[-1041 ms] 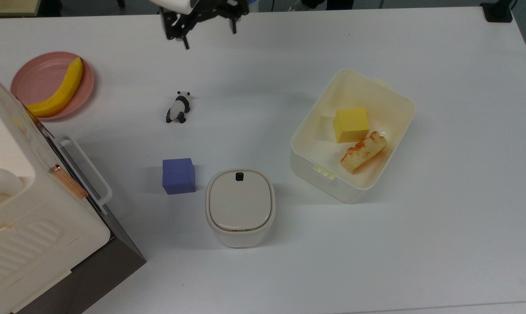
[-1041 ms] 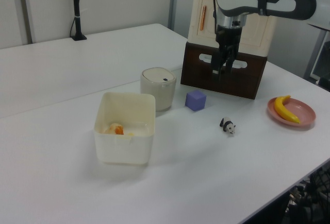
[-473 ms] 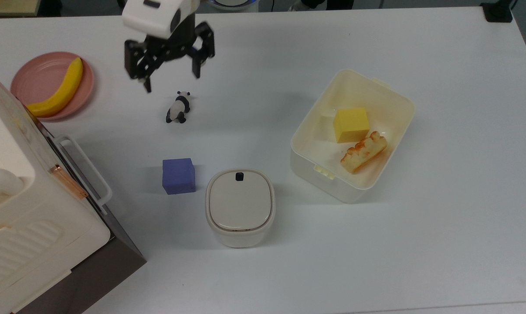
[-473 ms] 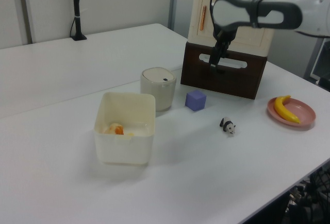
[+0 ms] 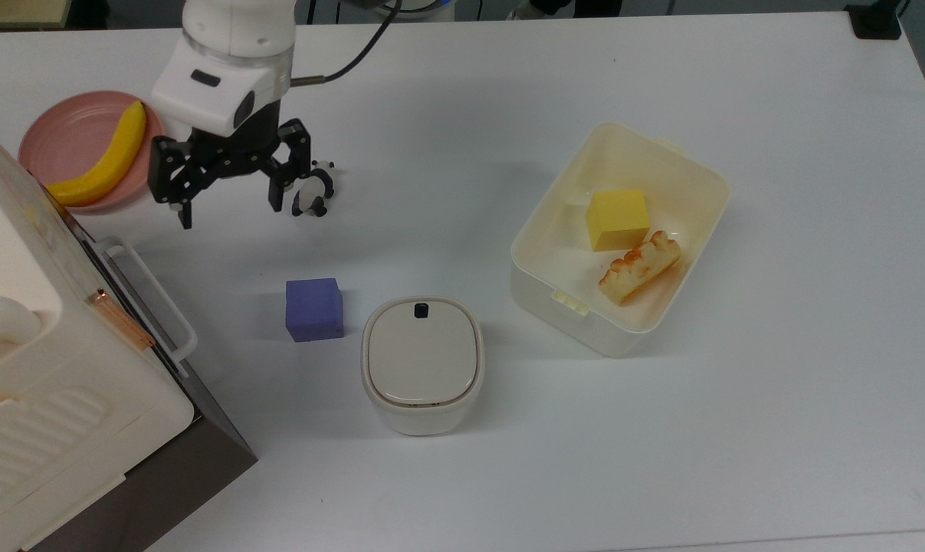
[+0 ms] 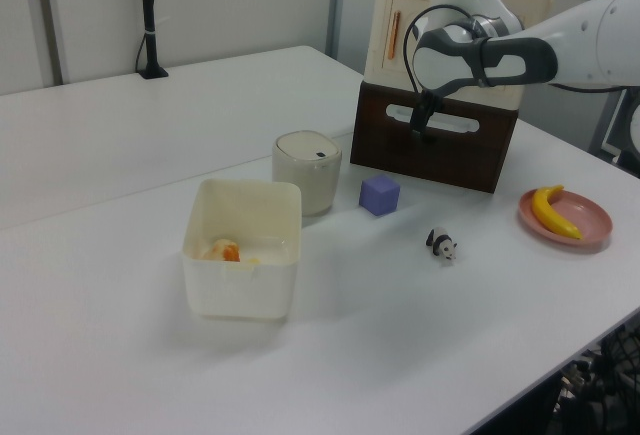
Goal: Slide the drawer open
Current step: 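Hook the gripper fingers onto the wooden drawer's handle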
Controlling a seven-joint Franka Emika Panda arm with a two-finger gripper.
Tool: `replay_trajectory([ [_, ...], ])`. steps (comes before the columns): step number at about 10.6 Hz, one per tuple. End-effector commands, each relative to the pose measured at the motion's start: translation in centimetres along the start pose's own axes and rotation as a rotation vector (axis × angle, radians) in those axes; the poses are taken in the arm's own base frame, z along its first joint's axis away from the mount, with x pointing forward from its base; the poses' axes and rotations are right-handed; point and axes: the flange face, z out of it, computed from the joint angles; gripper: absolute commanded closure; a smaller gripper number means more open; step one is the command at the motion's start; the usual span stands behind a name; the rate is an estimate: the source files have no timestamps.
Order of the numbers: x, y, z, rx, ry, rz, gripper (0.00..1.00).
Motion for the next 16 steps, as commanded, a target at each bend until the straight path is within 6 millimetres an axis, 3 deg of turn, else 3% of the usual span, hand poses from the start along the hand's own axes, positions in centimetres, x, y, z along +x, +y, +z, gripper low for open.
replay_trajectory([
  [1,0.1,1.1,3.2,-0.015,-0.026,0.016,0.0],
  [5,0.4,3.4,7.1,-0.07,0.018,0.138,0.0],
  [8,0.4,4.9,7.7,-0.09,0.019,0.158,0.0],
  [13,0.3,4.1,9.4,-0.064,-0.006,0.159,0.0],
  [16,0.2,2.6,9.9,0.009,-0.068,0.174,0.17],
])
